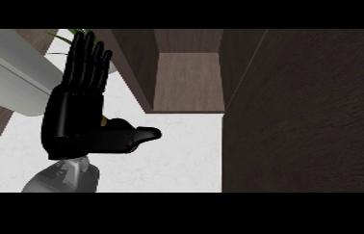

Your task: Pick up the wine, place it into the cabinet and close the cabinet

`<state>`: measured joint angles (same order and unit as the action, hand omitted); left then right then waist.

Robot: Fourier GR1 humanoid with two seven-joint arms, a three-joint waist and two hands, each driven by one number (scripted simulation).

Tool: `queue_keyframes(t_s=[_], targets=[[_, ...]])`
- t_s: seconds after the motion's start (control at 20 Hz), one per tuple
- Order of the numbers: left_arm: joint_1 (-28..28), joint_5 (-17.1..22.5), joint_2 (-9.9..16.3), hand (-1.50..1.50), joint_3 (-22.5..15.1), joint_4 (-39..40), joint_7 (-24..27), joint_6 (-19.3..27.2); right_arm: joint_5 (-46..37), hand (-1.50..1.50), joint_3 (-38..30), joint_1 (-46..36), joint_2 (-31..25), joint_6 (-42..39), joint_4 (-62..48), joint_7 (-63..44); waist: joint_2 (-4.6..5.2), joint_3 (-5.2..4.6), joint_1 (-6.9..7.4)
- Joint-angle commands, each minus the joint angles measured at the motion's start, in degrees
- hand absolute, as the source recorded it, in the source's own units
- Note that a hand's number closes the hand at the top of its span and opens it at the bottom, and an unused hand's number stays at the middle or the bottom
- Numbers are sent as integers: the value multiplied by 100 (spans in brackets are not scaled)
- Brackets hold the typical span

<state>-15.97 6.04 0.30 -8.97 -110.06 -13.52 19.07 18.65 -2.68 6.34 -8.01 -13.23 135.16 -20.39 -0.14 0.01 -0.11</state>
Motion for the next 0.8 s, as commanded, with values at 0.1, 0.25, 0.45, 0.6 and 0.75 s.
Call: queue_keyframes(t_s=[0.1,0.25,0.45,0.6,0.75], targets=[[318,-104,38,-150,75,-169,-261,-10,123,-150,-246,127,12,-236,-3,136,10,0,-3],[792,-96,13,-150,74,-26,263,-184,-99,-150,7,-440,77,35,-207,-142,14,-2,18],[927,178,296,-150,574,-120,231,-447,-28,-150,-101,132,103,-261,98,40,11,-1,0],[1426,166,129,-150,368,-9,764,-616,186,-150,-312,158,34,-310,186,-1,10,-1,-7],[1133,449,360,-150,855,134,481,-773,-25,-150,-78,-410,84,59,173,-478,14,-3,7]])
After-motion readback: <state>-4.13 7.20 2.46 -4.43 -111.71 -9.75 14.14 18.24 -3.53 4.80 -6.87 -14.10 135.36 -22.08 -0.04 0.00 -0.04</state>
